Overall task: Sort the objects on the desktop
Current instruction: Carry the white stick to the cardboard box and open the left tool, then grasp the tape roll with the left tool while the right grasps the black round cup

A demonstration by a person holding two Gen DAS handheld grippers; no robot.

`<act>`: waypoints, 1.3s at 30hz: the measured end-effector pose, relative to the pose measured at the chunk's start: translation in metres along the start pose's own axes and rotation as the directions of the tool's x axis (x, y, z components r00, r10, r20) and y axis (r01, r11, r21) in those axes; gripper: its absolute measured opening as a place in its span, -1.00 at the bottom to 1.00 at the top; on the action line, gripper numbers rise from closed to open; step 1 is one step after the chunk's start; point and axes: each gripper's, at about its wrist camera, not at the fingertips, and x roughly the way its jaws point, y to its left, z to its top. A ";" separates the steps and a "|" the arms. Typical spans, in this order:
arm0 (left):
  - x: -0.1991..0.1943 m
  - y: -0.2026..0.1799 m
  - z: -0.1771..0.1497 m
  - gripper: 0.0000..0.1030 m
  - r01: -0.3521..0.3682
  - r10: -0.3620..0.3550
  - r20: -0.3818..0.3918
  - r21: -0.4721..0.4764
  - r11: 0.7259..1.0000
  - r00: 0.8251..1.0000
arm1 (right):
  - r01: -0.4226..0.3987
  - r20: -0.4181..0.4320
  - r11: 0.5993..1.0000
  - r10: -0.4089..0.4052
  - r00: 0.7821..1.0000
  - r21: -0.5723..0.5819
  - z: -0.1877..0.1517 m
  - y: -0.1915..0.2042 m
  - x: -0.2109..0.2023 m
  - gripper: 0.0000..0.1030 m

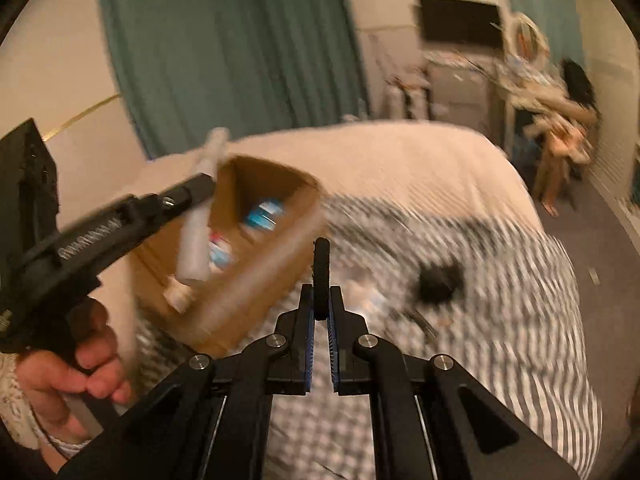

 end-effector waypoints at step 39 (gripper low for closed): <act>0.009 -0.029 -0.068 1.00 -0.227 0.214 0.076 0.278 0.933 0.974 | 0.266 -0.005 0.957 -0.267 0.964 0.117 -0.050 -0.062 -0.011 0.45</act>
